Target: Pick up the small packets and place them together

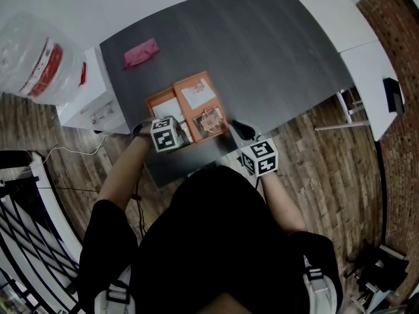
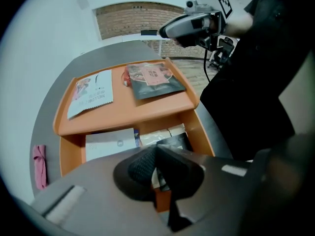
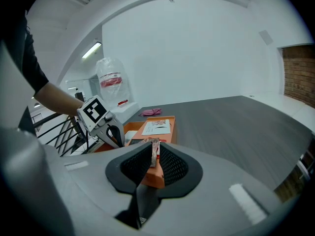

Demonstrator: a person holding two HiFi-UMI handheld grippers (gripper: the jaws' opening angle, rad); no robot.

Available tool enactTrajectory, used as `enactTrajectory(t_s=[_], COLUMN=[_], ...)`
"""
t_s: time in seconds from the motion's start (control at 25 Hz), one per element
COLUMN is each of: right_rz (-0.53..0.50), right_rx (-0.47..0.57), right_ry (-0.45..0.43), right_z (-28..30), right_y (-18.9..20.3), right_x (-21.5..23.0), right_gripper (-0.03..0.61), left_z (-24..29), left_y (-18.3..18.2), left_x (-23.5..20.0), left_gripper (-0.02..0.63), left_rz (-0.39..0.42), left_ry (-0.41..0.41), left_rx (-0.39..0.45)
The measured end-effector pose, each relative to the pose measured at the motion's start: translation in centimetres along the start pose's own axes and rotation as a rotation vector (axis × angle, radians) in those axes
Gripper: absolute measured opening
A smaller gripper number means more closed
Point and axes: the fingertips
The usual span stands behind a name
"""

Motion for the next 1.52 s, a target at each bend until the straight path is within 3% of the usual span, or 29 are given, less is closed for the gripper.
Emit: enactTrajectory(t_s=[0.2, 0.48, 0.8, 1.04, 1.24, 1.36, 1.52], right_rz=[-0.006, -0.025, -0.052, -0.072, -0.08, -0.08, -0.078], right_rx=[0.009, 0.016, 0.023, 0.024, 0.025, 0.03, 0.029], right_ry=[-0.007, -0.033, -0.065, -0.099, -0.118, -0.115, -0.101], right_z=[0.2, 0.7, 1.4, 2.7, 3.3, 3.4, 3.3], right_y=[-0.2, -0.8, -1.8, -2.4, -2.7, -2.9, -3.0], right_x=[-0.2, -1.1, -2.0, -3.1, -3.7, -3.5, -2.9], right_gripper=[0.049, 0.049, 0.049, 0.049, 0.049, 0.051, 0.049], left_z=[-1.8, -5.5, -8.4, -11.7, -13.2, -13.9, -14.7], left_y=[-0.9, -2.7, -3.5, -4.5, -6.4, -7.9, -9.6], left_x=[-0.7, -2.4, -4.2, -5.5, -6.2, -7.0, -9.1], left_gripper=[0.0, -0.002, -0.002, -0.002, 0.0, -0.002, -0.001], left_rz=[0.009, -0.07, -0.254, -0.459, -0.523, -0.592, -0.837], left_ry=[-0.032, -0.082, -0.195, -0.255, -0.24, -0.207, -0.147], left_rx=[0.031, 0.154, 0.34, 0.549, 0.705, 0.839, 1.101])
Point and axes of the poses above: the fingertips, and each gripper's own axes: z forward along the fingers, x to its right, y out of its underside, and after that the axes turned 13 degrees about x, right-handed
